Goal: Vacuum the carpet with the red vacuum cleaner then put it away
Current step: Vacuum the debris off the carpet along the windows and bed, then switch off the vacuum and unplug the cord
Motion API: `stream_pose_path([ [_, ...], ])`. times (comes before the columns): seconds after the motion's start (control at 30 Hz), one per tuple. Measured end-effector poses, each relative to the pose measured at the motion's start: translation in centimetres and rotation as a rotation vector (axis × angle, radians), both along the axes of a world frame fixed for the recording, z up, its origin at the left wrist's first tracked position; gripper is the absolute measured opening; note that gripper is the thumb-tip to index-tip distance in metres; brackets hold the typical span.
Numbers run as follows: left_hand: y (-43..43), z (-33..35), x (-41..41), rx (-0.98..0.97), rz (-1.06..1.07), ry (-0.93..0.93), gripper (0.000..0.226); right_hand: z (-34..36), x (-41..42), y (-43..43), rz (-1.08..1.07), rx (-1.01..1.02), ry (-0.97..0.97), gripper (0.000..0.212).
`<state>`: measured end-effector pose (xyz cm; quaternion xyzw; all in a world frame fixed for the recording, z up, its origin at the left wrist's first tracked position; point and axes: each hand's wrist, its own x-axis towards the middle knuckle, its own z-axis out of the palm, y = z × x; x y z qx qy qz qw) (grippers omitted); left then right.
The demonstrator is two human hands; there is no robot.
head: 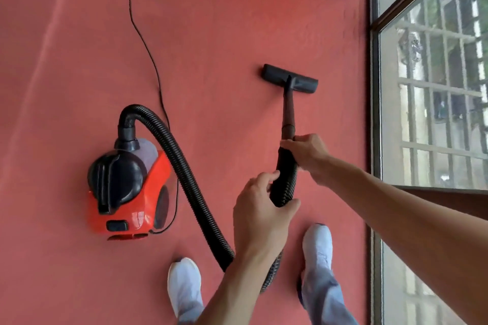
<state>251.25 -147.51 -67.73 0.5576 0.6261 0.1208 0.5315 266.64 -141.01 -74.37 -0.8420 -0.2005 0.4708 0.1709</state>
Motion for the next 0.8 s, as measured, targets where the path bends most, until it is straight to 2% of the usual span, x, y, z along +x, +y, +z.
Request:
stream_pose_path([
  [0.13,0.7,-3.7,5.8,0.150,0.067,0.013,0.051,-2.7,4.8,2.0,0.045,0.083,-0.045,0.023],
  [0.23,-0.3,-5.4,9.9,0.230,0.024,0.062,0.054,-4.0,8.6,2.2,0.072,0.084,-0.021,0.022],
  [0.37,-3.4,-9.0,14.4,0.227,-0.112,0.072,0.064,-6.1,12.3,-0.1,0.179,0.036,0.076,0.024],
  [0.53,-8.3,-14.7,15.8,0.091,-0.290,0.145,0.080,-12.0,13.6,-5.4,0.391,-0.045,-0.105,0.048],
  [0.63,-10.3,-19.1,14.6,0.128,-0.340,0.205,0.083,-15.9,12.8,-7.8,0.512,-0.002,-0.217,0.058],
  [0.8,-12.4,-27.1,11.7,0.171,-0.503,0.376,0.090,-22.8,10.8,-9.9,0.601,0.070,-0.327,0.058],
])
